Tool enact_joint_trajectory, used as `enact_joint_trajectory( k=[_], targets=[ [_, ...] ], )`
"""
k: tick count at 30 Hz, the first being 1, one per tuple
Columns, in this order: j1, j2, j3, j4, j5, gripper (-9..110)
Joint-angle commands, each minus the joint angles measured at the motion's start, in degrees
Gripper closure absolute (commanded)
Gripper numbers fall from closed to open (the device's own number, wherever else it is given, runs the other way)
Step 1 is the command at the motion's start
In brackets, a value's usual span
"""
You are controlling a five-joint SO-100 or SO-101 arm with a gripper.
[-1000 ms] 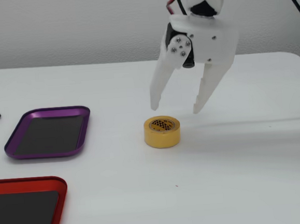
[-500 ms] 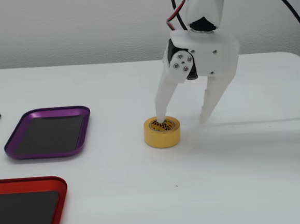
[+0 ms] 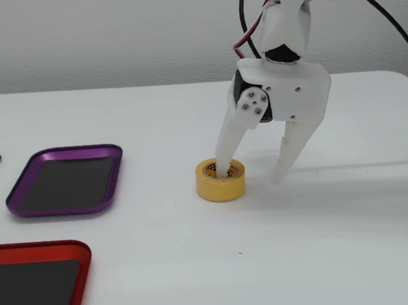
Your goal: Grasp a tape and put it in the right purple dish.
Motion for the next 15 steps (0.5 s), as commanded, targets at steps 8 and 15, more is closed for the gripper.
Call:
enact_joint_trajectory(
  k=[8,15],
  targets=[
    [0.0,-12.9,-4.0,-2.9,0.2,100],
    [-2.6,-12.3,-9.0,2.3,0.3,102]
  ],
)
